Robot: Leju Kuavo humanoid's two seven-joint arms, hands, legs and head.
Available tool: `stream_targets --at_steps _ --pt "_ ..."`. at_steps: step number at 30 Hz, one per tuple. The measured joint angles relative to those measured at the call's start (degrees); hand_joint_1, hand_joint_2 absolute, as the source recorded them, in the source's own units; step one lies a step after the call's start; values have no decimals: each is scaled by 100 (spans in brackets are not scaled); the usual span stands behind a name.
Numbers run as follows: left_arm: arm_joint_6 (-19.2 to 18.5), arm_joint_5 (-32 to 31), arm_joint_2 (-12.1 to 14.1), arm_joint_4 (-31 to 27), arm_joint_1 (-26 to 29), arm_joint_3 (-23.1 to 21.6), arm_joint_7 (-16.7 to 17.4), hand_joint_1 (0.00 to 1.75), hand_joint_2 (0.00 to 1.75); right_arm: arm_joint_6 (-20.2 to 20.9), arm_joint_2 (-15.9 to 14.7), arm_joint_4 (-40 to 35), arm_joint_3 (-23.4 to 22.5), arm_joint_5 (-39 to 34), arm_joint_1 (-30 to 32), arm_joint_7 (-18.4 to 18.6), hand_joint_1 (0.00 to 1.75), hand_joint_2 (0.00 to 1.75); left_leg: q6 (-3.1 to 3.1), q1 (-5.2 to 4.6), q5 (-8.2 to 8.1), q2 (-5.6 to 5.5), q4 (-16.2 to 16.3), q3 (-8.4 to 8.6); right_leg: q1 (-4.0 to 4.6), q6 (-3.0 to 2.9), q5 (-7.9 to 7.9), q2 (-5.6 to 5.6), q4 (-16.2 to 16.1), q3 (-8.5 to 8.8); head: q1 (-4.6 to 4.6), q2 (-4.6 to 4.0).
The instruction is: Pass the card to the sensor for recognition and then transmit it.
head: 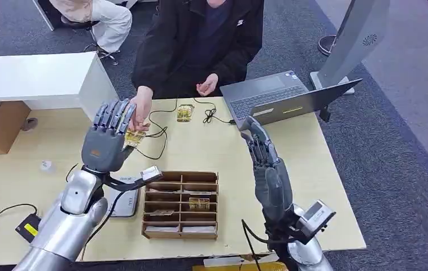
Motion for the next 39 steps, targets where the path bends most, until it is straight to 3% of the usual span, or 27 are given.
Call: stream_targets --at_steps 20,28,33,36,39 --pt "2 260 -15 155 -70 -37 70 175 175 -142 -7 0 -103 -109 53 -2 0 0 0 0 0 1 0 0 0 0 0 1 0 0 0 0" --pt "4 959 -57 -362 293 -35 -314 175 175 -196 -20 -7 -234 -109 187 -11 0 0 0 0 -1 0 0 -1 0 0 0 1 -1 0 0 0" --pt "7 1780 -269 -1008 848 204 -1015 175 175 -306 -35 -63 -319 -55 359 -13 0 0 2 0 -2 1 0 -2 0 1 -2 1 -2 0 0 0" --pt "11 2838 -413 -1520 1291 359 -1436 175 175 -374 -37 -136 -398 22 501 -11 0 0 -1 0 -9 3 0 -2 0 3 -4 3 -3 0 -2 0" --pt "-137 4506 -444 -1973 1702 454 -1794 175 175 -413 -39 -214 -472 91 632 -9 0 0 -1 0 -10 3 0 -2 -1 3 -5 3 -3 0 -2 0"
